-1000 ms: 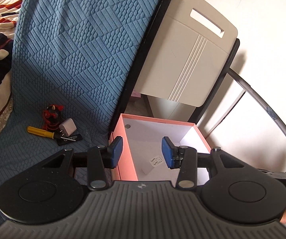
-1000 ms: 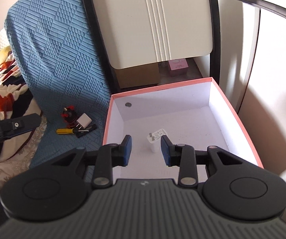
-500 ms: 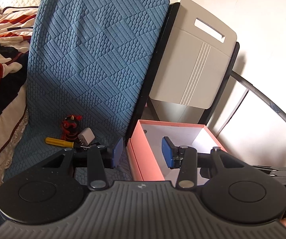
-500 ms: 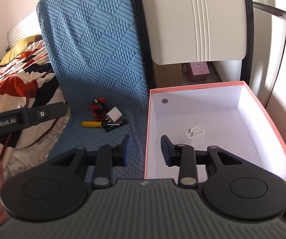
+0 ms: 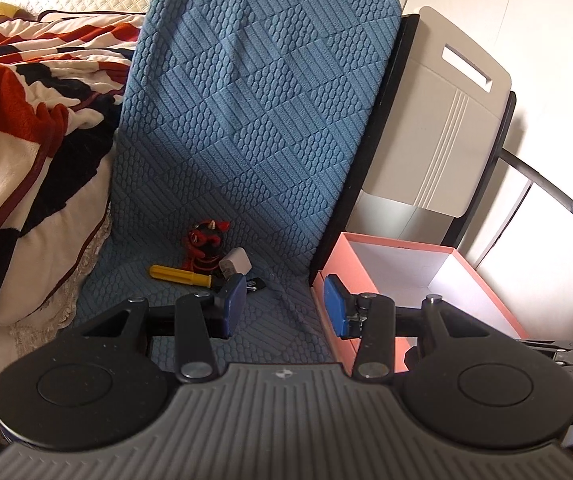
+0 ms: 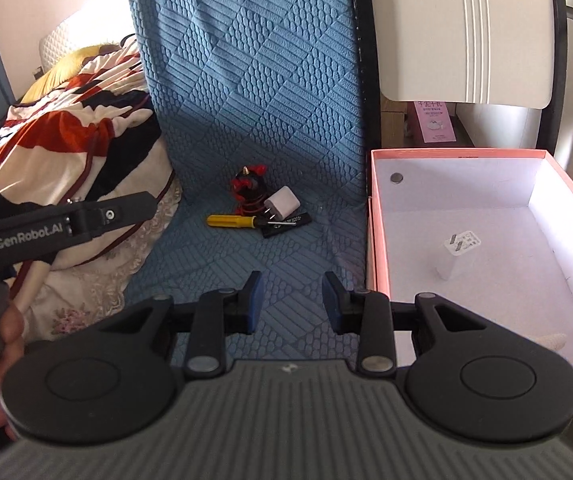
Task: Organize rigid objects
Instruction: 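Move both open tools back toward the screwdriver and lighter on the cushion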
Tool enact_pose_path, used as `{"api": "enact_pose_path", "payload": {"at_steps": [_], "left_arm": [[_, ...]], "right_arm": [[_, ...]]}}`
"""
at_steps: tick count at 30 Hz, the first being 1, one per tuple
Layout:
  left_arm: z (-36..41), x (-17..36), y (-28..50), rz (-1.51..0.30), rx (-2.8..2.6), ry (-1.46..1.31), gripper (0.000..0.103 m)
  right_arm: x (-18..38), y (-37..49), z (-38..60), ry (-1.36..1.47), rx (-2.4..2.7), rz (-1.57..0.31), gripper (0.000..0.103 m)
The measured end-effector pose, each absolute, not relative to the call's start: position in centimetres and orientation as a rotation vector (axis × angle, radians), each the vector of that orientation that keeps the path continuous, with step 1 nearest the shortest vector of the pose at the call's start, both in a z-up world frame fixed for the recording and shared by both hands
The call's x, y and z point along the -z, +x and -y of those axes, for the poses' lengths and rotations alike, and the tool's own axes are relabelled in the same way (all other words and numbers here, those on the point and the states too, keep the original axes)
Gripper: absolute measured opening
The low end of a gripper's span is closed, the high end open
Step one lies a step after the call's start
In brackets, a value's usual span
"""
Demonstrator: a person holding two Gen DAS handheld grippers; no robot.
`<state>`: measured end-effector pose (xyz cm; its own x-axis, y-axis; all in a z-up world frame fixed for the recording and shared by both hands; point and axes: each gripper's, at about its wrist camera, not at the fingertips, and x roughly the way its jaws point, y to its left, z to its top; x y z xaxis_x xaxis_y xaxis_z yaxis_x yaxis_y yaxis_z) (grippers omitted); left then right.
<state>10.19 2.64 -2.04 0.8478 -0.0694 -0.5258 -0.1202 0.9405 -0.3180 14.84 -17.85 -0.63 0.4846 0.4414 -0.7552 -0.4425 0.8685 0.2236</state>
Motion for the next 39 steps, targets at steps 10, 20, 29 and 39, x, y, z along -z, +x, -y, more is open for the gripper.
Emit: {"api": "enact_pose_path", "payload": {"at_steps": [10, 20, 29, 39], "left_arm": [[-5.1, 5.3, 9.2, -0.609, -0.070, -0.348, 0.049], [-7.0, 7.8, 12.5, -0.673, -0.047, -0.340, 0.049], [-8.7, 10.3, 18.6, -0.755, 0.001, -0.296, 0.049], [-9.9, 13.1, 25.2, -0.836, 0.051, -0.276, 0.059]], "right_arm": [[3.5, 13.2, 14.6, -0.047, -0.577, -0.940, 0.036], [7.1, 14.9, 12.6, -0.119, -0.625, -0.955, 0.035], [9.5, 17.9, 12.4, -0.121, -0.647, -0.975, 0.035], [10.9, 21.4, 9.5, -0.146, -0.723, -0.941, 0.035]]}}
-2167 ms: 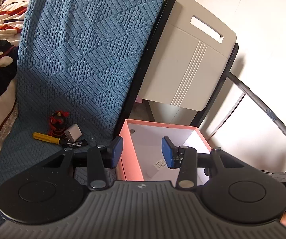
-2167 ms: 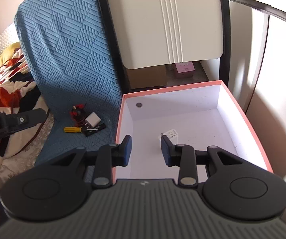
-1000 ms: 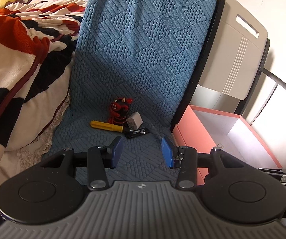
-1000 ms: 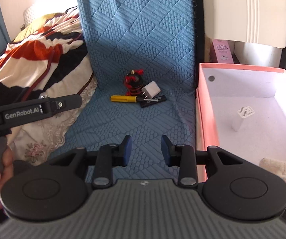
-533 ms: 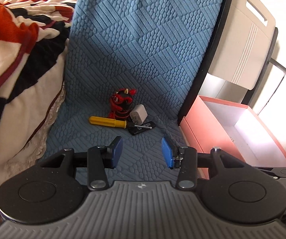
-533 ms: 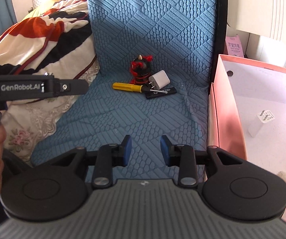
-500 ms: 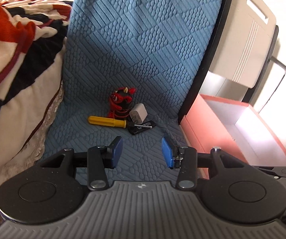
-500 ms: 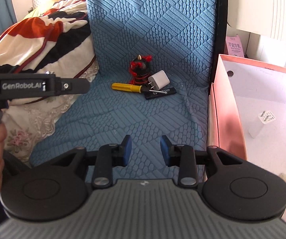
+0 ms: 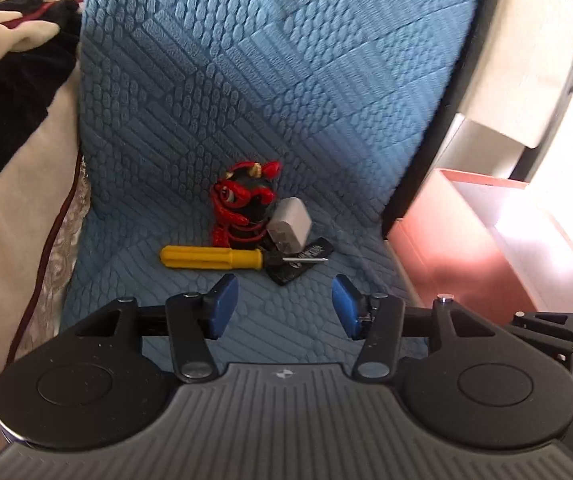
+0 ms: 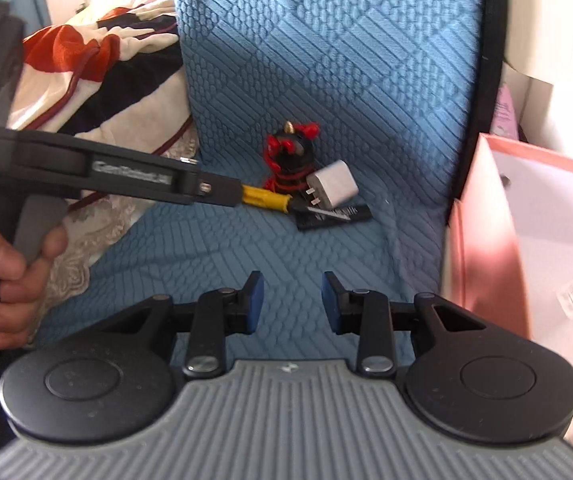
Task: Organize rigid objects
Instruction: 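Move both open tools back toward the screwdriver and lighter on the cushion, then grasp the black lighter with the right tool while the left tool grasps the yellow screwdriver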
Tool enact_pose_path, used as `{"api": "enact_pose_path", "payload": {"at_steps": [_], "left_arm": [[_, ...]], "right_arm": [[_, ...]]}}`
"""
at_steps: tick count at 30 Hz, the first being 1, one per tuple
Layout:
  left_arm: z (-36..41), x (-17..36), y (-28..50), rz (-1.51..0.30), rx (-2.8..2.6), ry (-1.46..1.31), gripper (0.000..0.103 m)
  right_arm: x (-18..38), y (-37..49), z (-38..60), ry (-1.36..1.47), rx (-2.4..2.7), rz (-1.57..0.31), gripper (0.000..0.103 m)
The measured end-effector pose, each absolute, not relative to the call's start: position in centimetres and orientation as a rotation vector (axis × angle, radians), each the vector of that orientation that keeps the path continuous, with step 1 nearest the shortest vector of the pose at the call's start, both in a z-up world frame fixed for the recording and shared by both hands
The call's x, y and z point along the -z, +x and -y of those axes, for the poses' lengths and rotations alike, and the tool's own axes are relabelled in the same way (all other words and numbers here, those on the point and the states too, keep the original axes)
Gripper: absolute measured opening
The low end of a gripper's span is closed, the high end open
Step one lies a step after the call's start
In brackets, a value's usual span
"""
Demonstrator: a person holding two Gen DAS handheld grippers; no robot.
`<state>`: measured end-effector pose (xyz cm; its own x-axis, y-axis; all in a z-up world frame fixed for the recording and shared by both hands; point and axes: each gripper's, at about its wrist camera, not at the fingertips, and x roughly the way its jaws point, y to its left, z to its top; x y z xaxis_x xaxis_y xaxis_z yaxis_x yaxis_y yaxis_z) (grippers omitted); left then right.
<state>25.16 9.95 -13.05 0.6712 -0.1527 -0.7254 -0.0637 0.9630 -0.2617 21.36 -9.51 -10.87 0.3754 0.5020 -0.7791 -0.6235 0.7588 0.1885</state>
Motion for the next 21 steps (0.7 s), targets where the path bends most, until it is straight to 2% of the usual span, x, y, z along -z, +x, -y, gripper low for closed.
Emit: {"api": "enact_pose_path", "payload": {"at_steps": [3, 5, 8, 13, 17, 21], "left_arm": [[-10.8, 13.8, 26.9, -0.858, 0.068, -0.271, 0.059], [-11.5, 14.5, 28.0, -0.891, 0.063, -0.282, 0.059], [-12.4, 15.3, 29.3, -0.910, 0.063, -0.309, 0.059], [-12.8, 16.3, 31.5, -0.935, 0.091, -0.254, 0.059], [-13.5, 17.2, 33.2, -0.957, 0.097, -0.217, 0.059], [-14.0, 17.9, 34.4, -0.972, 0.135, -0.201, 0.059]], "right_arm": [[11.2, 22.5, 8.5, -0.160, -0.743, -0.921, 0.036], [11.5, 23.3, 7.8, -0.167, -0.759, -0.900, 0.045], [12.1, 24.7, 7.0, -0.179, -0.778, -0.892, 0.052], [13.2, 27.2, 5.6, -0.217, -0.794, -0.932, 0.054], [14.4, 29.0, 4.9, -0.263, -0.809, -0.951, 0.078], [15.7, 31.1, 4.5, -0.263, -0.820, -0.995, 0.079]]}}
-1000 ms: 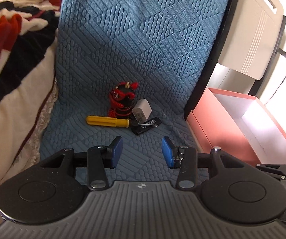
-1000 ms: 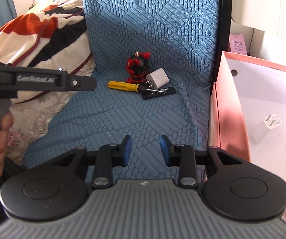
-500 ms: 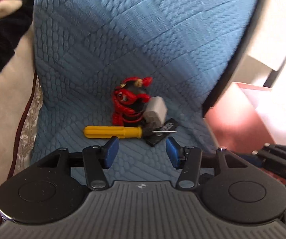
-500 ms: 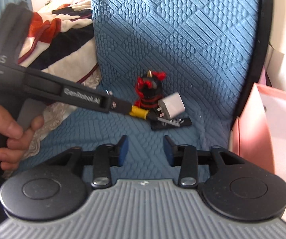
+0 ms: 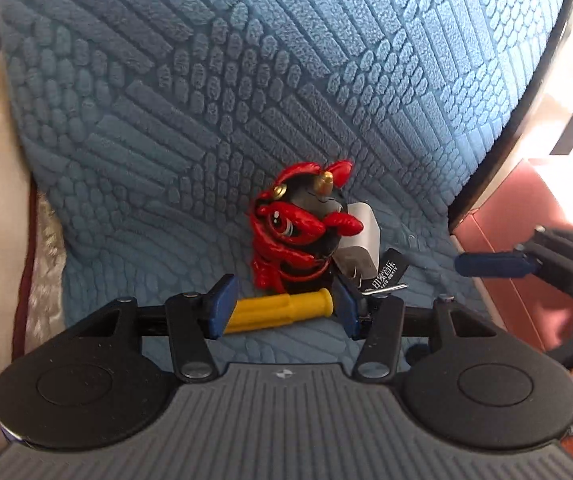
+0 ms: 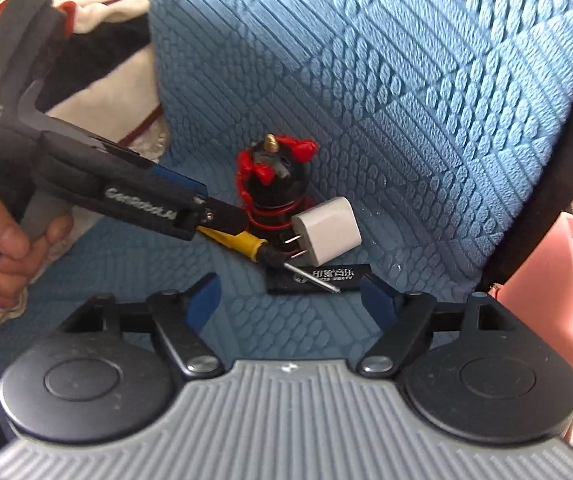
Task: Organize rigid objects
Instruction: 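Grasp the black lighter with the right tool while the left tool grasps the yellow screwdriver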
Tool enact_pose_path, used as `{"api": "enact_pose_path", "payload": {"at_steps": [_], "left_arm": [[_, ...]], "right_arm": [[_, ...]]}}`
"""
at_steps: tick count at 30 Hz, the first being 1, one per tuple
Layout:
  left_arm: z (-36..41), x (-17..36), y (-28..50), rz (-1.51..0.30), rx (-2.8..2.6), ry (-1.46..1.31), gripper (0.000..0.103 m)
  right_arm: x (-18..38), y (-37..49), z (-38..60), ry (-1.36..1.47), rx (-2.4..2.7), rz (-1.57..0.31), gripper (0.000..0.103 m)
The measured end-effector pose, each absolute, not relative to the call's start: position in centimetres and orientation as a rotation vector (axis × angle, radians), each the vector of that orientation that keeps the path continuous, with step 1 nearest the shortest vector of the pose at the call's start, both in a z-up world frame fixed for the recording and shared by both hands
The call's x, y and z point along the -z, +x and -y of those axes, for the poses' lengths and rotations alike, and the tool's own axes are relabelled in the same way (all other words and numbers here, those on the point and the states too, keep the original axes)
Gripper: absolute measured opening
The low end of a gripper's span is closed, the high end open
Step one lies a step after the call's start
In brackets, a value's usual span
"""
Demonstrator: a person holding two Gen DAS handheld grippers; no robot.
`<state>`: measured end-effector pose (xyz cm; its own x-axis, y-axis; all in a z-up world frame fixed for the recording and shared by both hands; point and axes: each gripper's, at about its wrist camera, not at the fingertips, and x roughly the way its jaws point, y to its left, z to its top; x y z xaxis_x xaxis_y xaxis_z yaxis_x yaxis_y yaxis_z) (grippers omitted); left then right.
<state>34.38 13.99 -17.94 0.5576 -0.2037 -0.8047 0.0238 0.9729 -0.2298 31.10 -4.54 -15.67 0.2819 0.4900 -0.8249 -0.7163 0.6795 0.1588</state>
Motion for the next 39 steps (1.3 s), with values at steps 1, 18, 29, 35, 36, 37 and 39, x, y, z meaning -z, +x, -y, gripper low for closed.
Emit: {"api": "enact_pose_path", "payload": {"at_steps": [1, 18, 29, 35, 36, 37, 39], "left_arm": [[-14.0, 18.1, 34.6, -0.976, 0.143, -0.190, 0.059], [-17.8, 20.7, 36.7, -1.031, 0.181, -0.271, 0.059], [-18.6, 21.0, 35.3, -1.037, 0.201, -0.286, 0.059], [-16.9, 21.3, 34.2, -1.071, 0.250, -0.243, 0.059], [-16.7, 21.2, 34.1, -1.075, 0.257, -0.236, 0.059], [-16.5, 21.2, 33.9, -1.077, 0.262, -0.236, 0.059], [-16.2, 21.2, 33.6, -1.077, 0.264, -0.225, 0.059]], "right_arm": [[16.1, 31.5, 4.4, -0.268, -0.823, -1.007, 0.079], [20.0, 35.2, 1.9, -0.364, -0.829, -1.086, 0.088], [21.3, 35.5, 1.8, -0.339, -0.827, -1.139, 0.085], [20.4, 34.3, 1.2, -0.390, -0.818, -1.118, 0.084], [20.3, 34.3, 1.4, -0.388, -0.815, -1.120, 0.084], [20.2, 34.3, 1.5, -0.385, -0.807, -1.120, 0.084], [19.9, 34.5, 2.0, -0.386, -0.785, -1.119, 0.084]]}}
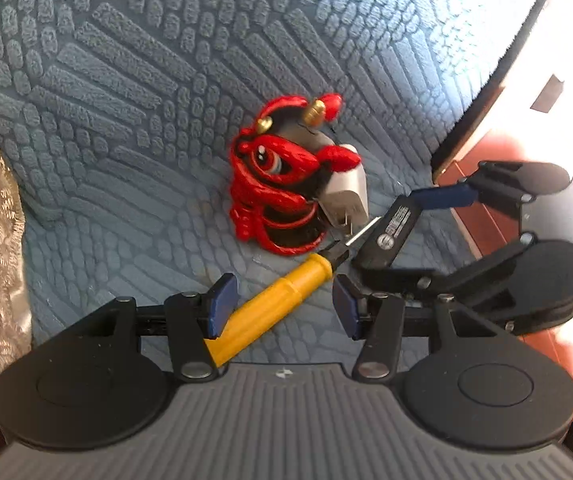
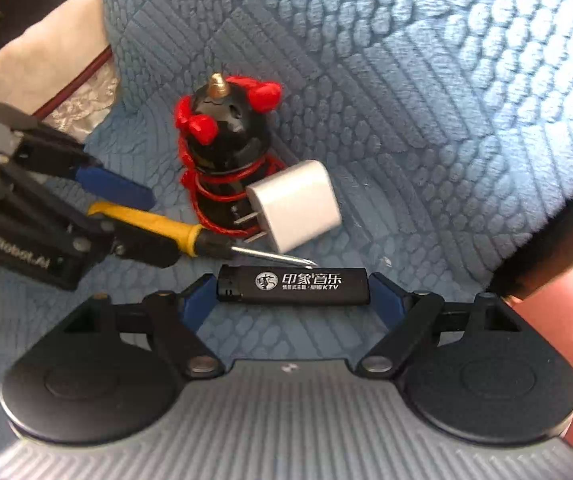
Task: Organize rigid objects
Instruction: 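Grasp the black lighter with the right tool while the left tool grasps the yellow screwdriver, then lift the lighter and screwdriver with both tools toward the pink box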
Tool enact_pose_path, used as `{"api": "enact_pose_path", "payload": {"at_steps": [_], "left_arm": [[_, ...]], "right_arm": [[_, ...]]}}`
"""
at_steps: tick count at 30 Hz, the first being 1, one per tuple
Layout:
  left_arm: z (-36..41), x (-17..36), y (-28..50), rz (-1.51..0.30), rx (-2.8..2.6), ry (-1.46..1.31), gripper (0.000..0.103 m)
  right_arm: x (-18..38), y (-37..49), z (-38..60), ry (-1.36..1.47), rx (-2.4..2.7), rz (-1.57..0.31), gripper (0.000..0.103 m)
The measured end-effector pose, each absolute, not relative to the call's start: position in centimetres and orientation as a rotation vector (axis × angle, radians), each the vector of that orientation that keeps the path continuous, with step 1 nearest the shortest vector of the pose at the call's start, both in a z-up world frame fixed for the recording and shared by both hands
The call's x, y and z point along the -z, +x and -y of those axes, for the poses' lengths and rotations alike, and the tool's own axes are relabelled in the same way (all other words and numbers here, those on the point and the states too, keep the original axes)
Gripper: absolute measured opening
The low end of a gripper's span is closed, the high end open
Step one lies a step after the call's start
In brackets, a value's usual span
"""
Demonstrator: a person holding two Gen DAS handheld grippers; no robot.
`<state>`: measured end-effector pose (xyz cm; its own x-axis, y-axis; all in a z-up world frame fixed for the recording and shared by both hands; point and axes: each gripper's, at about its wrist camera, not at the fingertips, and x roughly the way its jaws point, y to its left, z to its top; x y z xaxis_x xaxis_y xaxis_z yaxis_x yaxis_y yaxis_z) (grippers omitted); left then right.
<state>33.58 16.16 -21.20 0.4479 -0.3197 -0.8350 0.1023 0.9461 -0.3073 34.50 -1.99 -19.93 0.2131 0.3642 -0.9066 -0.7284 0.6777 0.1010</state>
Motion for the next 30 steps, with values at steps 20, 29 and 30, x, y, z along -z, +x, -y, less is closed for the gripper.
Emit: {"api": "enact_pose_path", "payload": {"at_steps": [20, 29, 30], "left_arm": [[-9.0, 20.7, 31.0, -1.095, 0.127, -0.133, 0.029], [-8.2, 20.6, 28.2, -1.102, 0.075, -0.259, 0.023], [-8.1, 20.6, 27.8, -1.103, 0.065, -0.266, 0.023]], "right_arm": [[17.4, 31.5, 5.4, -0.295, -0.669, -1.148, 0.085], [17.1, 28.4, 6.7, -0.321, -0.601, -1.165, 0.085], [16.9, 27.9, 7.0, -0.315, -0.598, -1.166, 0.085]]}}
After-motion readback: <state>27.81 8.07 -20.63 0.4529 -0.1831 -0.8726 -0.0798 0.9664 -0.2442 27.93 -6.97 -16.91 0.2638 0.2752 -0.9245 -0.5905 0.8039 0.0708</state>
